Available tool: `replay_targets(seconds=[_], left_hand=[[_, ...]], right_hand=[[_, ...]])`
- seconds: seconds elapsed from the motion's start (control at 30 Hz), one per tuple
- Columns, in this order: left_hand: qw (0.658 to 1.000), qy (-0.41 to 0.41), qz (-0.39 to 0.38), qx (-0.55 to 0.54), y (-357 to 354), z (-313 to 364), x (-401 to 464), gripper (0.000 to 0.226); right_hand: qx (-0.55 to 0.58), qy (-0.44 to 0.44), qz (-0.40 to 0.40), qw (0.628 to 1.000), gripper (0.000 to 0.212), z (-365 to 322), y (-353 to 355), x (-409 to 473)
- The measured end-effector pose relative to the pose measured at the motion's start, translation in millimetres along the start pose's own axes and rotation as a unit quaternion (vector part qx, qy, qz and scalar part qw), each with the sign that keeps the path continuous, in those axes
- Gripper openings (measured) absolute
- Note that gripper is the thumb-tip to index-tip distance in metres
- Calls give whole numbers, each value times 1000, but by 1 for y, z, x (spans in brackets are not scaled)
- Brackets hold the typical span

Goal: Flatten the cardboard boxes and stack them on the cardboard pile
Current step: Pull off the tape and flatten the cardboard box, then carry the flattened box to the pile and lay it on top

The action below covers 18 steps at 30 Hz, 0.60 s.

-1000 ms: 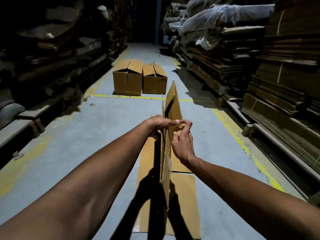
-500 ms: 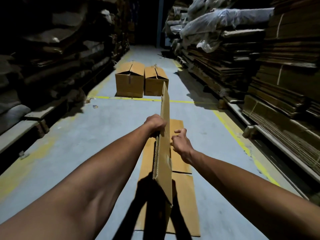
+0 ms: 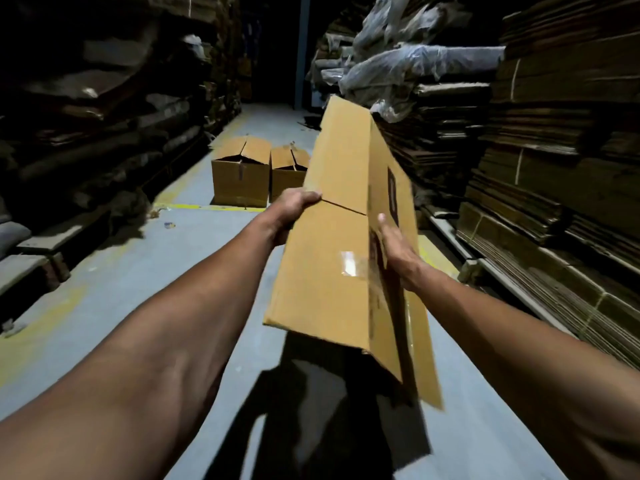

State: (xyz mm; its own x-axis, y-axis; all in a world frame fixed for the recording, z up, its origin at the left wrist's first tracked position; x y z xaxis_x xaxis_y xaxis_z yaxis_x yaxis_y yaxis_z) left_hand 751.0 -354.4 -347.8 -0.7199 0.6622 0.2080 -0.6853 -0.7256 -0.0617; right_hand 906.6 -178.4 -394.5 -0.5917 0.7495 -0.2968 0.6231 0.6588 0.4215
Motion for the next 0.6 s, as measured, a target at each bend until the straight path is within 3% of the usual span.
replay_targets(seconds=[0.13,0.23,0.3,0.37,0.5,0.6], left_hand=[[998,39,48,28,35,-44,-3,24],[991,89,90,47,59,-93,-6,31],[984,123,107,73,65,-114,-14,23],[972,154,119,131,69,-127,-23,9],[918,185,117,332,95,-160,-17,14],[903,199,132,357,117,-176,-15,20]], right_hand=[[-204,35,45,977,78,20,-8,5],[-287,-20,-20,957,66,65,-29,14],[-324,-89,-73,939,71,100,-44,10],[-347,-126,-112,922,72,128,-56,-3],[-342,-195,-160,905,66,156,-71,-23],[-303,-210,-139,919,68,171,-79,-11]])
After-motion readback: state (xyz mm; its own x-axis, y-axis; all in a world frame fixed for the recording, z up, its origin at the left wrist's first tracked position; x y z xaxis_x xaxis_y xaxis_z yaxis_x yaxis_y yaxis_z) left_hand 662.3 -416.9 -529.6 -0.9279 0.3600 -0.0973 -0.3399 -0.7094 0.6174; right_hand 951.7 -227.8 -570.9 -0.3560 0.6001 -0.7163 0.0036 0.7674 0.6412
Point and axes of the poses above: each hand's wrist, its own x-axis towards the middle knuckle, its own y-axis out of the back of the hand, z = x × y, the point moved 4 cm from there along x, towards the middle knuckle, and after that the axes turned 12 degrees about -y, right-handed, at the moved point
